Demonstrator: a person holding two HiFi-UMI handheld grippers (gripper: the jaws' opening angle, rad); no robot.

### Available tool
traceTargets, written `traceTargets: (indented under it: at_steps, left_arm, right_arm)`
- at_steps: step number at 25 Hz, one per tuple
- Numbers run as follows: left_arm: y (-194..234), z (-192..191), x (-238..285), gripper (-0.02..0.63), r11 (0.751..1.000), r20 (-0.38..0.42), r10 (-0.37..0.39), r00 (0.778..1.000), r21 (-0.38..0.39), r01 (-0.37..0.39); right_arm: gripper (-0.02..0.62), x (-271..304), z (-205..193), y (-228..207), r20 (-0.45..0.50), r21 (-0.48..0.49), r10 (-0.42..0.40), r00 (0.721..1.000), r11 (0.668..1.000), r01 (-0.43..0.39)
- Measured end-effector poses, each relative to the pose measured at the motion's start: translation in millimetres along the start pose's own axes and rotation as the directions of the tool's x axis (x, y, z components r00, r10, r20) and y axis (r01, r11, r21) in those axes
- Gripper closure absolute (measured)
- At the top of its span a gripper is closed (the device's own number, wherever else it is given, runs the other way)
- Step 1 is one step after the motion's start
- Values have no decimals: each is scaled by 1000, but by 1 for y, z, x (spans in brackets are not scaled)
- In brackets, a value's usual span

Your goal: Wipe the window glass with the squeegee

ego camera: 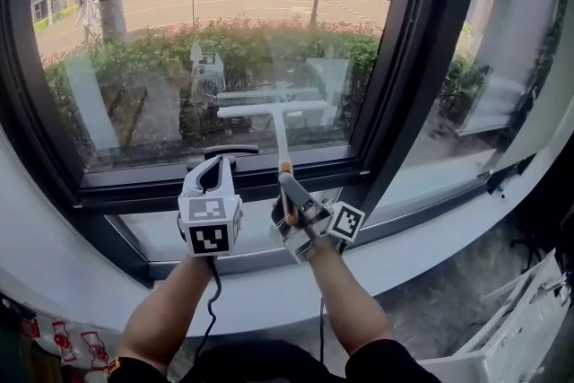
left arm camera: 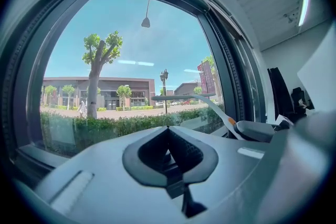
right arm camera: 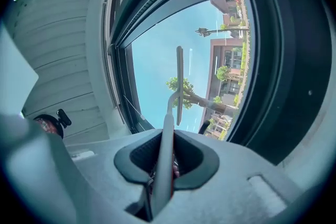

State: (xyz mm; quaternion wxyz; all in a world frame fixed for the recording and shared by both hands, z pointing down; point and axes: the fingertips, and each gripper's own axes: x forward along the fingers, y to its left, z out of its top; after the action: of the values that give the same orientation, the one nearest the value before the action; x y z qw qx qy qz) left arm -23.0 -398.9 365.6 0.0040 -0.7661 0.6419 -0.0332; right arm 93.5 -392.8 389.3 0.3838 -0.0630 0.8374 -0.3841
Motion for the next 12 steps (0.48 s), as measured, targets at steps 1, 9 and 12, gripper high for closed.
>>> traceTargets:
  at_steps: [1,9,12]
  left_arm:
    - [-1,-6,0,588,1000,-9,0,1000,-4,0]
    - [6,-41,1,588,1000,-78,30,997,4,-30]
    - [9,-52,0,588,999,-97,36,995,13,-35]
  right_arm:
    - [551,-4,-1,-3,0,3,-8,1000,1000,8]
    - [551,-29,-16,-25,-10,42,-66,998,997,67]
    - [551,-34,-22,-32,-14,44,-83,996,996,83]
